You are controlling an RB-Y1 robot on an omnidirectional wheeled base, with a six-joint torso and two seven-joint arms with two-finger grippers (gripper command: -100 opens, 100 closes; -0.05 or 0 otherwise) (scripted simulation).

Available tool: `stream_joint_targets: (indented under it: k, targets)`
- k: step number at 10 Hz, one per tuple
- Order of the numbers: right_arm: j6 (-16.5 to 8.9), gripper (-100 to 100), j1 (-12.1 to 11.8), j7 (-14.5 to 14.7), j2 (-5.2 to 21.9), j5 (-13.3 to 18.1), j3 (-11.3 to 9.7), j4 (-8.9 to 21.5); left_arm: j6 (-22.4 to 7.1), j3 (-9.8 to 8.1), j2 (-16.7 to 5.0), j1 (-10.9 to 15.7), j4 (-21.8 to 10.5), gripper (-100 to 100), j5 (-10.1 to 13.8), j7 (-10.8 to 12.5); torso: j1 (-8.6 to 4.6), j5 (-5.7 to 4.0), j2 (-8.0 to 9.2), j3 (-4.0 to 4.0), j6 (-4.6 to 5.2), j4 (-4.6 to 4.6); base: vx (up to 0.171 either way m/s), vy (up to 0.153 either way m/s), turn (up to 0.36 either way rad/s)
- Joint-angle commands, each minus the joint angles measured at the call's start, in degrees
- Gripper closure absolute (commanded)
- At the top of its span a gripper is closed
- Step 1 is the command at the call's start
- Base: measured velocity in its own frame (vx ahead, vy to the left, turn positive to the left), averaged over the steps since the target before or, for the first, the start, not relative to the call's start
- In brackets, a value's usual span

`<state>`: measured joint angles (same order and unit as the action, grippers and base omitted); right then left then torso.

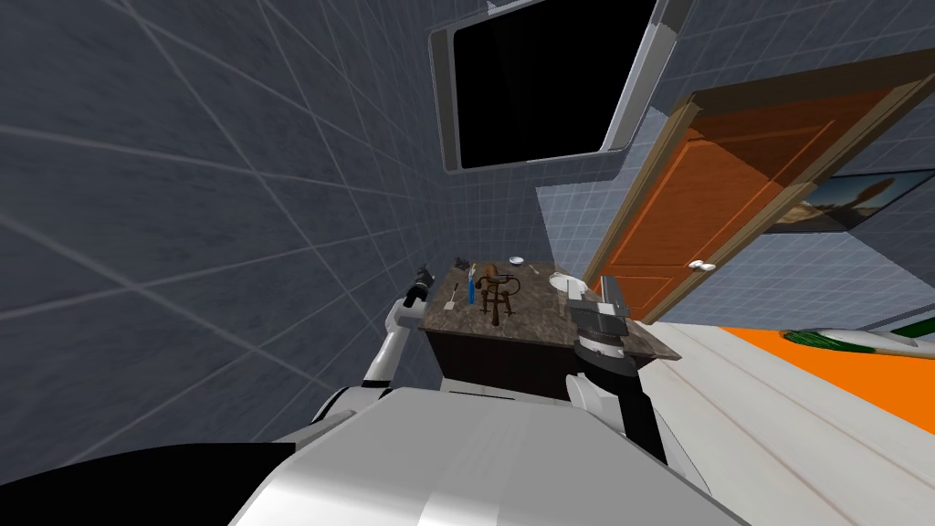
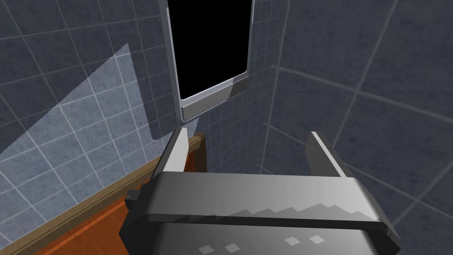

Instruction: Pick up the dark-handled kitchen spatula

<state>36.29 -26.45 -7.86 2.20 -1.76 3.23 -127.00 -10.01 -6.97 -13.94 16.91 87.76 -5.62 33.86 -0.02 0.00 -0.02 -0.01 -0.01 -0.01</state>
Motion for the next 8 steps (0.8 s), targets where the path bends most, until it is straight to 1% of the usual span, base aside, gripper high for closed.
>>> stream_joint_targets:
  k: [1, 2, 3, 4, 5, 6, 7, 8]
  targets:
    - [0.0, 0, 0.0, 0.0, 0.0, 0.0, 0.0, 0.0, -1.7, -0.35, -0.3, 2.3, -2.9, -100, 0.2, 2.0, 0.00, 0.00, 0.00, 0.00, 0.00, 0.00, 0.000, 0.000, -0.012]
    - [0.0, 0, 0.0, 0.0, 0.0, 0.0, 0.0, 0.0, -4.1, -1.07, -0.1, 4.4, -4.6, -100, 0.1, 4.2, 0.01, 0.00, 0.00, 0.00, -0.01, 0.00, 0.001, 0.000, -0.014]
    - [0.0, 0, 0.0, 0.0, 0.0, 0.0, 0.0, 0.0, -4.6, -1.07, -0.1, 5.6, -6.8, -100, 0.1, 5.0, 0.00, 0.00, -0.01, -0.01, 0.00, -0.01, 0.002, 0.000, -0.011]
    - [0.0, 0, 0.0, 0.0, 0.0, 0.0, 0.0, 0.0, -6.5, -1.79, 0.3, 7.4, -8.4, -100, 0.0, 7.0, 0.00, 0.00, -0.01, -0.01, -0.01, -0.01, 0.002, 0.001, -0.014]
    - [0.0, 0, 0.0, 0.0, 0.0, 0.0, 0.0, 0.0, -7.5, -1.79, 0.3, 8.8, -10.3, -100, 0.0, 8.1, 0.00, 0.00, -0.01, -0.01, 0.00, -0.01, 0.000, 0.000, 0.000]
    - [0.0, 0, 0.0, 0.0, 0.0, 0.0, 0.0, 0.0, -9.3, -2.51, 0.7, 10.8, -12.3, -100, 0.0, 10.0, 0.00, 0.00, -0.01, -0.01, -0.01, -0.01, 0.004, 0.002, -0.016]
    - [0.0, 0, 0.0, 0.0, 0.0, 0.0, 0.0, 0.0, -10.5, -2.51, 0.7, 11.9, -14.4, -100, 0.0, 11.1, 0.00, 0.00, -0.02, -0.01, -0.01, -0.01, 0.000, 0.000, 0.000]
    - [0.0, 0, 0.0, 0.0, 0.0, 0.0, 0.0, 0.0, -12.1, -3.23, 1.2, 14.4, -16.5, -100, -0.1, 13.0, 0.01, 0.01, -0.02, -0.01, -0.01, -0.01, 0.007, 0.004, -0.012]
